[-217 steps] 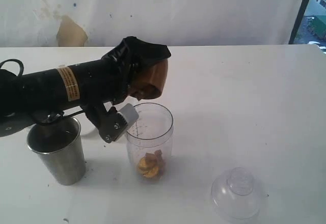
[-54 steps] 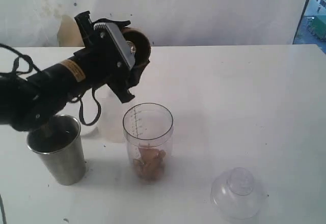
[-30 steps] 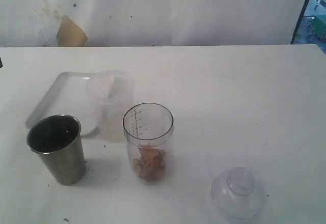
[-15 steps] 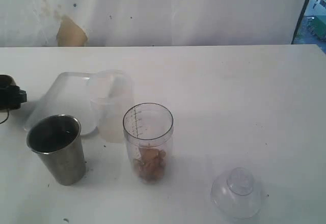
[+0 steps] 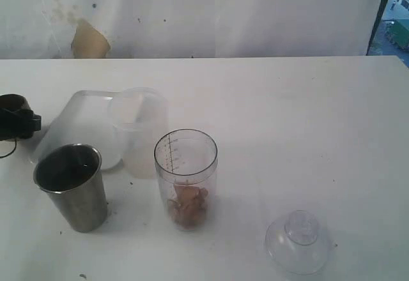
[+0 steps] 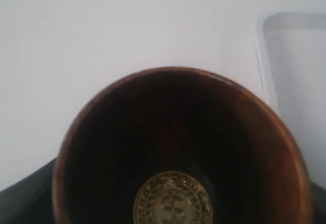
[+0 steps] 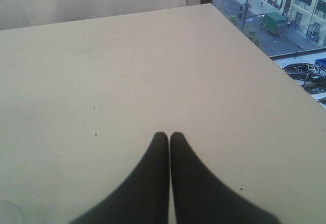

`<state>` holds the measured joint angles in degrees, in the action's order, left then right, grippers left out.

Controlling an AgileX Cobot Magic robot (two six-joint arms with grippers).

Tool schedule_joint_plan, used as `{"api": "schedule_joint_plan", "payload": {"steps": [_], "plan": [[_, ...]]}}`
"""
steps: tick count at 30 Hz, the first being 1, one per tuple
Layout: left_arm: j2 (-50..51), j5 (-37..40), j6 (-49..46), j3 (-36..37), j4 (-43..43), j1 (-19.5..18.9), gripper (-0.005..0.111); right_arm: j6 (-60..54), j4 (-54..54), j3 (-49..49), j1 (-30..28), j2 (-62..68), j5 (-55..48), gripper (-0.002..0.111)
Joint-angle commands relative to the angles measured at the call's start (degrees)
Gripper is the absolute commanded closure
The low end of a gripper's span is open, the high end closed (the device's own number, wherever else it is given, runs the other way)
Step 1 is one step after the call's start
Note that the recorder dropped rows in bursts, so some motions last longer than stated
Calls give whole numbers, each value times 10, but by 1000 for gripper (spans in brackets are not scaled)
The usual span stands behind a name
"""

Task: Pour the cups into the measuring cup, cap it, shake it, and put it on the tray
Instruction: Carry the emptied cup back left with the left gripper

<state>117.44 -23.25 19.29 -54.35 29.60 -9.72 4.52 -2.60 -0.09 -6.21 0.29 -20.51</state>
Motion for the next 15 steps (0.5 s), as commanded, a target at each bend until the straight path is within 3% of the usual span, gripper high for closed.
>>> {"api": "schedule_joint_plan", "payload": {"steps": [1,5,15], "plan": [[18,-24,3,-5,-18,1,107,2,-2,1,-2,-3,4,107],[19,-32,-4,-5,-23,1,96,2,-2,1,-2,-3,4,107],[19,-52,-17,-5,-31,1,22,2,-2,1,-2,-3,4,107]]}}
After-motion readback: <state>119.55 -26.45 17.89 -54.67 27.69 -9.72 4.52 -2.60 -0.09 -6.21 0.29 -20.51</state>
